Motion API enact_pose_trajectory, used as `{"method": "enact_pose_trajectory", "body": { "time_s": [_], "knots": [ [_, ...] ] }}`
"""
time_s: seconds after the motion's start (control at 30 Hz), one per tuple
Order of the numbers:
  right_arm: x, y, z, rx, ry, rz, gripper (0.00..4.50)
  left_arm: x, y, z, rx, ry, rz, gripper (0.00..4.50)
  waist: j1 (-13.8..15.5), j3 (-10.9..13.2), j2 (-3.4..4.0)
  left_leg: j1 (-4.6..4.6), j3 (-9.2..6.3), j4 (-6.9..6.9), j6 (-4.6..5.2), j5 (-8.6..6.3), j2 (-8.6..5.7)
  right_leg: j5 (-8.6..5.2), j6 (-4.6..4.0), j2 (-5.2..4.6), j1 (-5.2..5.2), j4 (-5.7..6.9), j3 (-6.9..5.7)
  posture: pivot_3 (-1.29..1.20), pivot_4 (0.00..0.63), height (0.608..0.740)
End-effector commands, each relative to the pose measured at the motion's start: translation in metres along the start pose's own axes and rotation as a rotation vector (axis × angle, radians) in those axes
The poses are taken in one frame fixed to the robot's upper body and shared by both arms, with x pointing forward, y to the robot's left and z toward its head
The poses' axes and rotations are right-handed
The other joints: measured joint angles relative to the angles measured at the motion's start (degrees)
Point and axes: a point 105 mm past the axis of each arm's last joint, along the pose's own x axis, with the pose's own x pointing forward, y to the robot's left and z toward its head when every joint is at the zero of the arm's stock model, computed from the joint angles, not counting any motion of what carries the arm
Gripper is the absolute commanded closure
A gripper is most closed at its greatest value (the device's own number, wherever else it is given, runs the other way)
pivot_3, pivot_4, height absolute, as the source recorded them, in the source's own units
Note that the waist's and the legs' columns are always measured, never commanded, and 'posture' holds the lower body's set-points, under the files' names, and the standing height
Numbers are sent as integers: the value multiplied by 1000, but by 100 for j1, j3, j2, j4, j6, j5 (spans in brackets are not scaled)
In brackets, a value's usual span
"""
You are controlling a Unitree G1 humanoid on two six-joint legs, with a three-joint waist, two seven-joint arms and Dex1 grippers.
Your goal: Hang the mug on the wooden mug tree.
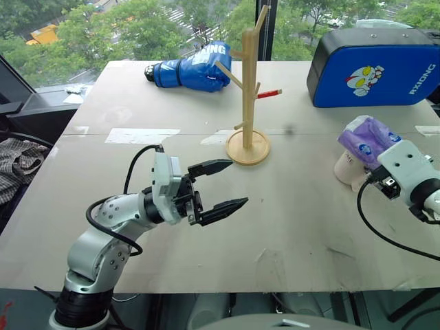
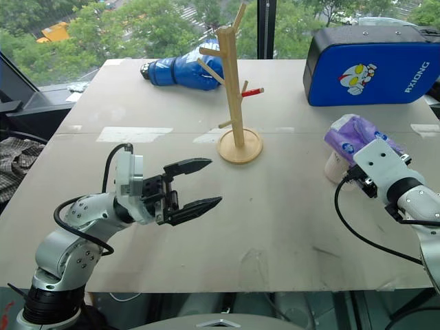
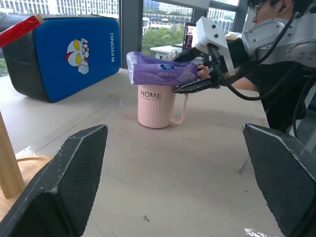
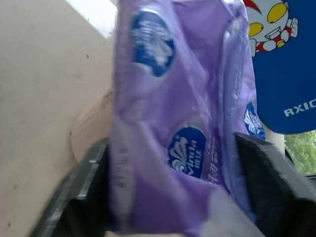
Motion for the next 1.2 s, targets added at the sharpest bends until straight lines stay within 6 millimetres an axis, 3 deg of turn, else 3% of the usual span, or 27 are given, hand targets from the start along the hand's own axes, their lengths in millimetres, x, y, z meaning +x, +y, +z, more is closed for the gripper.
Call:
{"method": "enact_pose_trajectory", "body": {
  "time_s": [0.03, 0.17, 0.33, 0.43, 0.53, 0.63, 0.73, 0.87, 0.93, 1.03, 1.17, 1.2],
  "knots": [
    [-3, -6, 13, -9, -56, -8, 2857, 1, -12, 10, 37, -22, -11, 0, 2, 0, 0, 0, 0, 0, 0, 0, 0, 0, 0, 0, 0, -1, 0, 0, 150, 740],
    [-9, -9, 23, 6, -90, 4, 4460, 4, -21, 10, 35, -24, -9, 0, 15, 0, 0, -1, -1, 0, 0, 0, 0, 0, 0, -1, 1, -1, -1, 0, 150, 740],
    [-22, -18, 44, 76, -163, 22, 4460, 7, -23, 7, 25, -20, -22, 0, 18, 0, 1, -1, -2, 0, 1, 0, 0, 0, 0, 0, 1, 0, -3, 0, 150, 740],
    [-32, -37, 47, 100, -159, -40, 4460, 10, -20, 6, 27, -25, -33, 0, 26, 1, 1, -1, -1, 0, 2, -1, 0, 0, 0, 0, 1, -1, -3, 0, 150, 740],
    [-41, -70, 21, 59, -20, -201, 4460, 13, -6, 4, 31, -28, -36, 0, 93, 1, 1, -3, -1, 1, 6, -4, -1, 0, 0, -2, 2, -2, -8, 0, 150, 740],
    [-45, -88, -16, -18, 150, -315, 4460, 15, -1, 3, 37, -34, -42, 0, 157, 0, 0, -4, -1, 3, 6, -4, -3, 0, 0, -2, 4, -5, -12, 0, 150, 740],
    [-41, -82, -56, -8, 279, -332, 4460, 17, 0, 4, 50, -45, -31, 0, 132, 0, 0, -4, 9, 2, 7, -4, -2, 0, 0, -2, 2, -6, -1, 0, 150, 740],
    [-26, -56, -108, 38, 394, -268, 4460, 15, -5, 3, 57, -57, -46, 0, 94, -1, -1, 4, 13, 0, 6, -3, 2, 0, 0, 2, 3, -1, 7, 0, 150, 740],
    [-16, -43, -124, 117, 405, -211, 3603, 11, -7, 2, 57, -53, -46, 0, 73, -1, 5, 7, 20, 1, 6, -3, 2, 0, 0, 2, 3, 5, 14, 0, 150, 740],
    [-13, -37, -130, 108, 408, -164, 2310, 8, -9, 1, 58, -47, -45, 0, 36, 4, 20, 9, 25, 3, 7, -3, 1, 0, 0, 2, 3, 5, 21, 0, 150, 740],
    [-24, -41, -109, 100, 346, -97, 442, 5, -7, -4, 56, -32, -32, 0, 23, 2, 24, 9, 23, 1, 8, -4, 2, 0, 1, 3, 3, 5, 19, 0, 150, 740],
    [-29, -38, -93, 154, 292, -67, 291, 4, -7, -5, 54, -29, -28, 0, 24, 2, 23, 9, 22, 1, 8, -4, 2, 0, 1, 3, 3, 4, 18, 0, 150, 740]
  ]
}}
